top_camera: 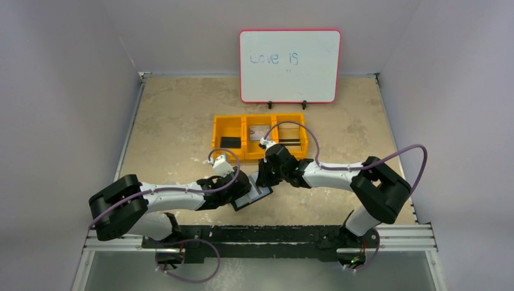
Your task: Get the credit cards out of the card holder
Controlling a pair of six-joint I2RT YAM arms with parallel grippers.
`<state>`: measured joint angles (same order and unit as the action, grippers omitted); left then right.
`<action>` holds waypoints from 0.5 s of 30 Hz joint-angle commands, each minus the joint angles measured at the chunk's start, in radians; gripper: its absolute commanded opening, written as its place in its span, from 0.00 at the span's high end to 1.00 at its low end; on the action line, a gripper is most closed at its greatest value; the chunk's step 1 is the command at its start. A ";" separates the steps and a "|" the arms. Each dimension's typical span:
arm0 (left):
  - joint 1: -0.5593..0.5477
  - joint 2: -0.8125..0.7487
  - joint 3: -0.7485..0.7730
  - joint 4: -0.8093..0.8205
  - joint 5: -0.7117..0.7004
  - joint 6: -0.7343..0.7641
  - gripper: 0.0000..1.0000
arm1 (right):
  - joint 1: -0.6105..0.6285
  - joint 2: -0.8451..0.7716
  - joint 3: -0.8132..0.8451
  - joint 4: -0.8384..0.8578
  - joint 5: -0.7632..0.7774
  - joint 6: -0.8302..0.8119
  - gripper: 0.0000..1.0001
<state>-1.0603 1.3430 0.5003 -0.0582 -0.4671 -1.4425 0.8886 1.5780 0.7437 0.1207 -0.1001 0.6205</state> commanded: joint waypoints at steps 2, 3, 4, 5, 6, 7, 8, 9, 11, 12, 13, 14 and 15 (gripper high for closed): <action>0.004 0.014 0.011 -0.018 -0.003 0.027 0.66 | 0.004 0.024 -0.021 -0.010 -0.066 -0.016 0.80; 0.005 0.009 0.009 -0.023 -0.011 0.026 0.66 | 0.005 0.022 -0.024 -0.010 -0.066 -0.010 0.80; 0.004 0.004 0.006 -0.027 -0.015 0.024 0.66 | 0.006 0.021 -0.024 -0.016 -0.062 -0.002 0.80; 0.005 -0.002 0.003 -0.027 -0.020 0.024 0.67 | 0.005 0.020 -0.022 -0.030 -0.050 0.003 0.79; 0.005 -0.008 -0.003 -0.022 -0.022 0.027 0.68 | 0.005 0.019 -0.023 -0.041 -0.037 0.009 0.79; 0.005 -0.014 -0.008 -0.011 -0.022 0.029 0.69 | 0.005 0.014 -0.029 -0.032 -0.042 0.012 0.79; 0.004 -0.019 -0.011 0.004 -0.021 0.031 0.69 | 0.005 0.010 -0.037 -0.020 -0.056 0.013 0.79; 0.005 -0.021 -0.019 0.024 -0.017 0.037 0.69 | 0.005 0.007 -0.043 -0.005 -0.074 0.013 0.79; 0.011 -0.023 -0.024 0.050 -0.009 0.052 0.70 | 0.005 0.004 -0.051 0.016 -0.121 0.011 0.82; 0.018 -0.022 -0.023 0.050 -0.004 0.059 0.70 | 0.005 0.003 -0.053 0.017 -0.125 0.013 0.82; 0.027 -0.021 -0.025 0.053 0.004 0.073 0.70 | 0.005 -0.002 -0.056 0.019 -0.127 0.019 0.82; 0.042 -0.021 -0.023 0.045 0.015 0.086 0.71 | 0.005 -0.012 -0.064 0.024 -0.125 0.034 0.81; 0.057 -0.027 -0.025 0.038 0.019 0.100 0.71 | 0.003 -0.023 -0.074 0.033 -0.123 0.042 0.79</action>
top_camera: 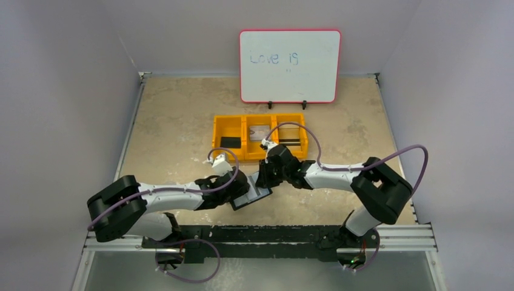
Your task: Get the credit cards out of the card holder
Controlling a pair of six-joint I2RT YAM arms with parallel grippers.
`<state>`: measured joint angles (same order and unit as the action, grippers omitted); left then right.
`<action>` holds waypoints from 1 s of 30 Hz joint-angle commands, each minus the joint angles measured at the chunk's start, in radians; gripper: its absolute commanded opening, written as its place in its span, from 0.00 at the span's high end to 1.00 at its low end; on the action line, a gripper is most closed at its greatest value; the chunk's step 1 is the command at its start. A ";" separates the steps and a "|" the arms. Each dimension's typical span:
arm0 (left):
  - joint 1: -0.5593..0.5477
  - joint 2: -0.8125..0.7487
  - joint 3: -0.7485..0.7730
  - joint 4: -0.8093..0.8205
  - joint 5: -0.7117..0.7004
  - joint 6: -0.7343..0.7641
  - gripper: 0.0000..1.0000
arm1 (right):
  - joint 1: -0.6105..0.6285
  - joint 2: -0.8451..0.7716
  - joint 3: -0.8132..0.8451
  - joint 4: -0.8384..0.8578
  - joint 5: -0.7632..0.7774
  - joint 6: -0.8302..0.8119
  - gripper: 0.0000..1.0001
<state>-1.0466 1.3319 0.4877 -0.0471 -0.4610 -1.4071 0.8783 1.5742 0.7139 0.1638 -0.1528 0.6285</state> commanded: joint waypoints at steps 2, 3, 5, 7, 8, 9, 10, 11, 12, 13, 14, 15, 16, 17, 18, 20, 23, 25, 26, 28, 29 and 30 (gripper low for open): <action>0.076 -0.034 -0.017 0.017 0.014 0.098 0.71 | 0.000 -0.047 -0.074 0.042 -0.102 0.051 0.75; 0.083 -0.040 -0.018 0.017 0.010 0.124 0.71 | -0.012 -0.057 -0.103 0.088 -0.140 0.060 0.72; 0.094 -0.041 -0.010 0.026 0.011 0.171 0.72 | -0.051 -0.060 -0.131 0.169 -0.238 0.075 0.70; 0.100 -0.019 0.013 0.019 0.029 0.205 0.73 | -0.085 -0.036 -0.141 0.220 -0.302 0.091 0.70; 0.101 -0.004 0.026 0.010 0.034 0.213 0.75 | -0.095 -0.024 -0.142 0.234 -0.318 0.096 0.70; 0.101 0.010 0.035 0.006 0.044 0.213 0.76 | -0.102 -0.011 -0.142 0.252 -0.330 0.102 0.70; 0.101 0.021 0.040 0.005 0.054 0.211 0.78 | -0.107 -0.001 -0.139 0.255 -0.333 0.111 0.70; 0.101 0.028 0.039 0.004 0.064 0.204 0.78 | -0.110 0.009 -0.134 0.255 -0.333 0.117 0.70; 0.101 0.031 0.037 -0.001 0.068 0.194 0.78 | -0.111 0.016 -0.130 0.253 -0.329 0.126 0.70; 0.101 0.027 0.029 -0.003 0.071 0.181 0.78 | -0.112 0.022 -0.126 0.248 -0.321 0.133 0.70; 0.100 0.017 0.019 0.001 0.072 0.174 0.78 | -0.111 0.032 -0.119 0.238 -0.311 0.134 0.70; 0.101 0.003 0.008 0.006 0.072 0.169 0.77 | -0.111 0.043 -0.109 0.225 -0.304 0.135 0.71; 0.101 -0.012 -0.008 0.014 0.074 0.165 0.77 | -0.111 0.057 -0.097 0.199 -0.293 0.133 0.72; 0.102 -0.027 -0.015 0.017 0.075 0.162 0.76 | -0.111 0.068 -0.086 0.179 -0.273 0.125 0.74; 0.102 -0.041 -0.019 0.018 0.076 0.162 0.76 | -0.112 0.077 -0.081 0.174 -0.273 0.120 0.75; 0.100 -0.062 -0.027 0.029 0.089 0.161 0.74 | -0.112 0.086 -0.075 0.175 -0.278 0.121 0.76; 0.101 -0.066 -0.038 0.069 0.141 0.169 0.74 | -0.111 0.091 -0.056 0.151 -0.248 0.115 0.82; 0.101 -0.059 -0.044 0.087 0.169 0.161 0.73 | -0.111 0.091 -0.048 0.134 -0.228 0.112 0.86; 0.102 -0.057 -0.050 0.103 0.184 0.154 0.73 | -0.111 0.094 -0.044 0.124 -0.222 0.110 0.89; 0.102 -0.061 -0.068 0.119 0.192 0.127 0.74 | -0.111 0.102 -0.032 0.109 -0.198 0.098 0.93; 0.102 -0.065 -0.081 0.131 0.191 0.109 0.74 | -0.111 0.108 -0.029 0.101 -0.189 0.093 0.95; 0.104 -0.072 -0.097 0.151 0.191 0.096 0.74 | -0.111 0.113 -0.027 0.097 -0.184 0.092 0.96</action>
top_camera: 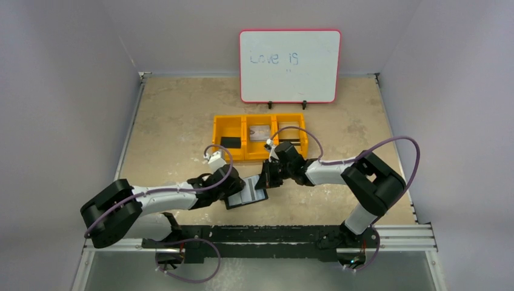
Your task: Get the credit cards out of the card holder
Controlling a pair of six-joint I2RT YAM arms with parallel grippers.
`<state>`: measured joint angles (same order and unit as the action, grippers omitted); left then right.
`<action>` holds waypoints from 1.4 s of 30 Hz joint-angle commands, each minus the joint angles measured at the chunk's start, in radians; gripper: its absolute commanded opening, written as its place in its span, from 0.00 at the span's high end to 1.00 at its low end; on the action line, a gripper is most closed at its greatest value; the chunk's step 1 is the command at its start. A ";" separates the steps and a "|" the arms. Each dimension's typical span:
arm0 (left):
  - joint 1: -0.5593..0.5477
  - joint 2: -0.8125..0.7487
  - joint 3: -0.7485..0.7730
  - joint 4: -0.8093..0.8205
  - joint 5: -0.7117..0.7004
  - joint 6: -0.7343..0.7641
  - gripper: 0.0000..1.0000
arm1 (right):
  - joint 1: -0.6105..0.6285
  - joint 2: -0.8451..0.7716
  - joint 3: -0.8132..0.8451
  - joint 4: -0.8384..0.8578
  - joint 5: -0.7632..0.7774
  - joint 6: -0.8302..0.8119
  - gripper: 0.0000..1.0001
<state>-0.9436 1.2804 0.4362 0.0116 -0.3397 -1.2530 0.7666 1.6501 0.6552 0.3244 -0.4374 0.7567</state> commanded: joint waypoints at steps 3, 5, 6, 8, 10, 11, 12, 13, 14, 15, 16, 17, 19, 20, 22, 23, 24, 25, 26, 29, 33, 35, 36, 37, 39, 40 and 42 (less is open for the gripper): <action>0.004 -0.040 -0.102 0.173 0.066 -0.108 0.78 | 0.002 0.049 0.024 -0.062 0.096 -0.039 1.00; 0.006 -0.046 -0.150 0.270 0.068 -0.137 0.83 | 0.001 0.054 0.013 -0.053 0.078 -0.037 1.00; 0.006 -0.046 -0.171 0.323 0.069 -0.150 0.85 | 0.000 0.054 0.010 -0.049 0.069 -0.036 1.00; 0.007 -0.040 -0.203 0.406 0.071 -0.160 0.92 | 0.001 0.057 0.009 -0.044 0.062 -0.036 1.00; 0.008 -0.032 -0.212 0.448 0.076 -0.150 1.00 | 0.001 0.058 0.008 -0.041 0.059 -0.036 1.00; 0.007 -0.029 -0.213 0.460 0.078 -0.141 1.00 | 0.000 0.059 0.005 -0.037 0.053 -0.036 1.00; 0.008 -0.028 -0.214 0.466 0.079 -0.136 1.00 | 0.002 0.061 0.003 -0.034 0.050 -0.034 1.00; 0.007 -0.031 -0.217 0.464 0.077 -0.135 1.00 | 0.001 0.062 0.000 -0.033 0.049 -0.032 1.00; 0.007 -0.040 -0.223 0.460 0.070 -0.138 1.00 | 0.001 0.062 0.000 -0.033 0.049 -0.028 1.00; 0.008 -0.052 -0.231 0.457 0.062 -0.142 1.00 | 0.000 0.061 -0.002 -0.033 0.051 -0.026 1.00; 0.008 -0.068 -0.241 0.448 0.051 -0.146 1.00 | 0.000 0.060 -0.005 -0.035 0.055 -0.019 1.00; 0.008 -0.087 -0.251 0.436 0.038 -0.150 1.00 | 0.000 0.058 -0.005 -0.039 0.060 -0.015 1.00; 0.009 -0.134 -0.264 0.386 0.015 -0.141 1.00 | 0.000 0.054 -0.004 -0.043 0.070 -0.016 1.00; 0.009 -0.156 -0.266 0.360 0.006 -0.133 1.00 | 0.000 0.054 -0.003 -0.044 0.071 -0.016 1.00; 0.008 -0.195 -0.261 0.298 -0.011 -0.112 1.00 | 0.000 0.057 0.002 -0.049 0.076 -0.017 1.00; 0.008 -0.217 -0.259 0.271 -0.019 -0.107 1.00 | 0.000 0.057 0.003 -0.048 0.076 -0.020 1.00; 0.008 -0.230 -0.258 0.254 -0.026 -0.103 1.00 | 0.000 0.058 0.004 -0.046 0.076 -0.021 1.00; 0.009 -0.240 -0.259 0.246 -0.028 -0.098 1.00 | 0.000 0.060 0.006 -0.047 0.073 -0.024 1.00; 0.008 -0.245 -0.258 0.239 -0.029 -0.094 1.00 | 0.000 0.061 0.010 -0.048 0.072 -0.028 1.00; 0.009 -0.249 -0.257 0.222 -0.022 -0.085 1.00 | 0.000 0.063 0.018 -0.052 0.077 -0.036 1.00; 0.010 -0.259 -0.259 0.197 -0.016 -0.078 1.00 | 0.000 0.067 0.018 -0.053 0.079 -0.031 1.00; 0.011 -0.260 -0.253 0.188 -0.019 -0.077 1.00 | 0.000 0.074 0.023 -0.054 0.078 -0.035 1.00; 0.010 -0.259 -0.252 0.186 -0.018 -0.077 1.00 | 0.000 0.074 0.026 -0.057 0.078 -0.036 1.00; 0.009 -0.256 -0.254 0.188 -0.017 -0.077 1.00 | 0.000 0.071 0.026 -0.057 0.081 -0.038 1.00; 0.010 -0.245 -0.256 0.202 -0.014 -0.079 1.00 | 0.001 0.053 0.029 -0.048 0.097 -0.049 1.00; 0.010 -0.239 -0.259 0.211 -0.008 -0.079 1.00 | 0.002 0.040 0.035 -0.043 0.105 -0.058 0.98; 0.009 -0.220 -0.258 0.229 0.004 -0.079 1.00 | 0.010 0.023 0.050 -0.047 0.093 -0.082 0.84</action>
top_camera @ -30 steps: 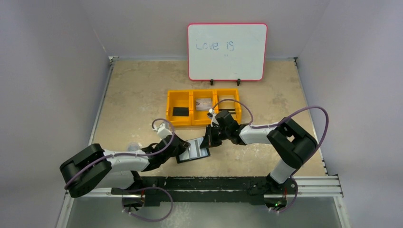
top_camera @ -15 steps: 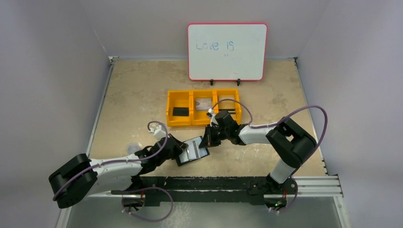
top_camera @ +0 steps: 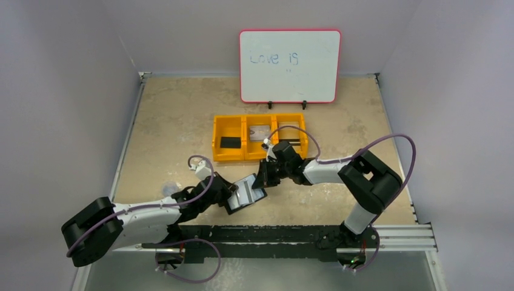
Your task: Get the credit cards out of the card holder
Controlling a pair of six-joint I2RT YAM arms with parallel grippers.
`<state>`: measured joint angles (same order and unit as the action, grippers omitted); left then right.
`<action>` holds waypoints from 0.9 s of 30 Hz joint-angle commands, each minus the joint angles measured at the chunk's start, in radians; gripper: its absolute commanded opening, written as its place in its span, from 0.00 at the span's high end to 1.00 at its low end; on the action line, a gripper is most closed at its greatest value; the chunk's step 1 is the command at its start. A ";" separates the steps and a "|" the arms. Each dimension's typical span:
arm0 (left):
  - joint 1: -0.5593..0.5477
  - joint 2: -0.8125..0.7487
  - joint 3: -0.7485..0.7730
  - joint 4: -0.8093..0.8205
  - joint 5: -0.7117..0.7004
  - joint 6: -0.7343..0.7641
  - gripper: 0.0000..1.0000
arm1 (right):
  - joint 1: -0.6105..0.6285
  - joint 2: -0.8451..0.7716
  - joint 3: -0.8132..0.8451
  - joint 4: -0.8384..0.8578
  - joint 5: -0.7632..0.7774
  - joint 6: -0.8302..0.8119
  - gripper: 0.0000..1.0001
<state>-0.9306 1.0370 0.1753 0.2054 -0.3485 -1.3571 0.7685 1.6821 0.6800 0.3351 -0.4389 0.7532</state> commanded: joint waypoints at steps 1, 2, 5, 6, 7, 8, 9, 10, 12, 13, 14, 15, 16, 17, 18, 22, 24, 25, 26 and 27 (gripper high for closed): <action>-0.003 0.031 0.002 0.048 0.019 0.028 1.00 | 0.009 -0.009 0.036 -0.064 0.082 -0.091 0.75; -0.003 0.038 0.003 0.064 0.027 0.032 1.00 | 0.014 -0.005 0.048 -0.072 0.076 -0.101 0.72; -0.004 0.054 0.007 0.086 0.038 0.042 1.00 | 0.045 0.022 0.084 -0.107 0.100 -0.114 0.66; -0.004 0.057 0.008 0.087 0.039 0.042 1.00 | 0.052 0.037 0.095 -0.114 0.109 -0.117 0.66; -0.003 0.061 0.007 0.092 0.040 0.041 1.00 | 0.056 0.057 0.103 -0.116 0.112 -0.117 0.66; -0.003 0.063 0.005 0.097 0.040 0.039 1.00 | 0.057 0.066 0.106 -0.120 0.116 -0.111 0.68; -0.003 0.061 0.001 0.099 0.039 0.036 1.00 | 0.057 0.082 0.108 -0.124 0.120 -0.106 0.71; -0.003 0.061 -0.001 0.102 0.039 0.032 1.00 | 0.058 0.087 0.108 -0.122 0.125 -0.104 0.75; -0.003 0.058 -0.008 0.113 0.039 0.033 1.00 | 0.059 0.089 0.109 -0.126 0.136 -0.102 0.82; -0.003 0.059 -0.008 0.114 0.038 0.034 1.00 | 0.061 0.087 0.114 -0.133 0.143 -0.106 0.88; -0.004 0.061 -0.007 0.114 0.038 0.038 1.00 | 0.063 0.084 0.121 -0.142 0.155 -0.111 0.92; -0.004 0.064 -0.005 0.112 0.041 0.041 1.00 | 0.065 0.082 0.129 -0.155 0.170 -0.115 0.98; -0.003 0.067 -0.001 0.106 0.044 0.042 1.00 | 0.067 0.081 0.137 -0.177 0.197 -0.116 1.00; -0.003 0.066 0.004 0.088 0.044 0.042 0.99 | 0.068 0.080 0.144 -0.198 0.228 -0.117 1.00; -0.004 0.062 0.008 0.058 0.042 0.035 0.96 | 0.068 0.080 0.150 -0.220 0.255 -0.113 1.00; -0.004 0.012 -0.019 0.069 0.056 0.007 0.82 | 0.070 0.081 0.149 -0.246 0.291 -0.113 1.00; -0.003 -0.009 -0.033 0.084 0.071 -0.006 0.79 | 0.072 0.083 0.146 -0.244 0.289 -0.110 1.00; -0.003 -0.014 -0.041 0.104 0.081 -0.014 0.78 | 0.072 0.083 0.143 -0.241 0.289 -0.107 1.00; -0.004 -0.015 -0.052 0.142 0.097 -0.021 0.77 | 0.071 0.082 0.140 -0.237 0.285 -0.106 1.00; -0.004 -0.010 -0.071 0.187 0.113 -0.028 0.76 | 0.071 0.082 0.134 -0.232 0.281 -0.105 1.00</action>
<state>-0.9306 1.0431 0.1493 0.2676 -0.3004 -1.3533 0.8360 1.7279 0.8322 0.1932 -0.2455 0.6708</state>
